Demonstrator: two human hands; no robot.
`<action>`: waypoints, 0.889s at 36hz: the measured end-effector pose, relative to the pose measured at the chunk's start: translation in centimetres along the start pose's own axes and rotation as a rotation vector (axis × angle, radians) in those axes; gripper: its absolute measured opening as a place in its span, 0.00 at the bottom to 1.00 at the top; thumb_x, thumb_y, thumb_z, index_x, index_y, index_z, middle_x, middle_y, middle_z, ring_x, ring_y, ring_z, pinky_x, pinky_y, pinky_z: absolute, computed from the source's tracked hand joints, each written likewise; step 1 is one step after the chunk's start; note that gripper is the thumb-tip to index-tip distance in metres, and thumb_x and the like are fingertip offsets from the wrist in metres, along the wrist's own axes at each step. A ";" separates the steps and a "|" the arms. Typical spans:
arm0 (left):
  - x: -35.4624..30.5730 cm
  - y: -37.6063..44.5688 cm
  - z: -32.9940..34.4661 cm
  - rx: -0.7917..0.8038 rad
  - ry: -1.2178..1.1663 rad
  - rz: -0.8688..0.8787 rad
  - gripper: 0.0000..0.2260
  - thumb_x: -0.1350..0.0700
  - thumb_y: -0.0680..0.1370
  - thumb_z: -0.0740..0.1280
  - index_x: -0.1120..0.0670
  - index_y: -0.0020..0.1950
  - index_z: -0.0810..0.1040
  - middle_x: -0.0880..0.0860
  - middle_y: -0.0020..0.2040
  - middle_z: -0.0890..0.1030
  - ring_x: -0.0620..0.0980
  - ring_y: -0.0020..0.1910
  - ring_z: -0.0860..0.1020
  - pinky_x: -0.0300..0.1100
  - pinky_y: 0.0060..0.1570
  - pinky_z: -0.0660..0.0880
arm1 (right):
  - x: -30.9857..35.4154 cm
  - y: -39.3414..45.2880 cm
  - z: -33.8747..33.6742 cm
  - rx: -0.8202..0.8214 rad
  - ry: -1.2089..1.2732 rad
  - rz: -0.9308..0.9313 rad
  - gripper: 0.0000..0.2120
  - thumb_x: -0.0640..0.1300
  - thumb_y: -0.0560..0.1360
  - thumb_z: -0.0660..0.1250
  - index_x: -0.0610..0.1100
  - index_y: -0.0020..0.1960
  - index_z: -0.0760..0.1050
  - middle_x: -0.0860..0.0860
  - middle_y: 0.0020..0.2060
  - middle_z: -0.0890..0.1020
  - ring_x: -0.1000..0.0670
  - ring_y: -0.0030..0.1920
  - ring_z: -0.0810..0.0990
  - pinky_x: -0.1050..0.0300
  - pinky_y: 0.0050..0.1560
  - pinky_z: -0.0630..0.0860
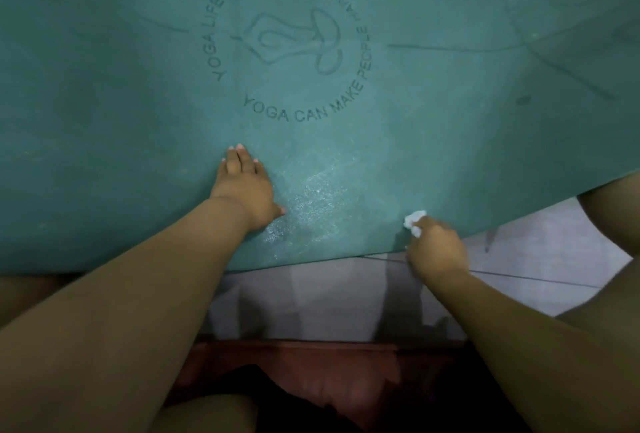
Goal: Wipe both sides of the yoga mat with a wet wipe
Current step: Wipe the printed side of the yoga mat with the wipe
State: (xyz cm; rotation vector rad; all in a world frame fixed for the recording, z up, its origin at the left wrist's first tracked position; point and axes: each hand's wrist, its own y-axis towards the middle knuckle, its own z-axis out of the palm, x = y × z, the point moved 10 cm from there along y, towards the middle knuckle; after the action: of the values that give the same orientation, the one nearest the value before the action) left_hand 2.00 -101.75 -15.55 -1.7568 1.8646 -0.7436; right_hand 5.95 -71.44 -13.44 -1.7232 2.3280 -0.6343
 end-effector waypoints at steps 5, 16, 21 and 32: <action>-2.0 -0.2 0.3 -0.038 -0.034 -0.030 0.40 0.39 0.80 0.54 0.67 0.75 0.41 0.71 0.73 0.39 0.69 0.74 0.41 0.57 0.73 0.44 | 0.6 -1.0 1.4 0.000 0.063 0.078 0.13 0.36 0.77 0.56 0.39 0.60 0.73 0.41 0.58 0.77 0.41 0.57 0.76 0.55 0.55 0.70; -2.7 -0.6 -0.1 -0.081 -0.023 0.011 0.37 0.39 0.79 0.56 0.62 0.77 0.46 0.66 0.75 0.44 0.65 0.75 0.45 0.55 0.73 0.47 | 7.9 -2.7 3.7 0.179 -0.187 -0.499 0.15 0.43 0.79 0.56 0.45 0.65 0.68 0.44 0.61 0.72 0.43 0.58 0.74 0.54 0.54 0.70; -4.6 -0.4 -0.8 -0.109 -0.056 0.042 0.35 0.37 0.78 0.56 0.58 0.76 0.49 0.63 0.75 0.47 0.66 0.73 0.50 0.55 0.72 0.52 | -4.3 3.8 -2.5 -0.039 -0.051 0.123 0.14 0.35 0.77 0.56 0.39 0.61 0.71 0.39 0.56 0.78 0.40 0.56 0.77 0.52 0.54 0.73; -7.1 0.1 -2.2 -0.181 -0.070 0.109 0.25 0.40 0.79 0.56 0.53 0.71 0.60 0.52 0.74 0.53 0.61 0.67 0.60 0.51 0.65 0.62 | 9.0 -1.6 2.4 0.068 0.000 -0.668 0.14 0.37 0.64 0.61 0.38 0.47 0.79 0.42 0.41 0.80 0.42 0.35 0.81 0.58 0.31 0.75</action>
State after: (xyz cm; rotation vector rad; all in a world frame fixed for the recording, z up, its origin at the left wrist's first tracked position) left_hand 0.95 -94.48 -14.20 -1.7475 2.0159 -0.4795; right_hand 5.45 -80.92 -13.94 -2.4620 1.6671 -0.7886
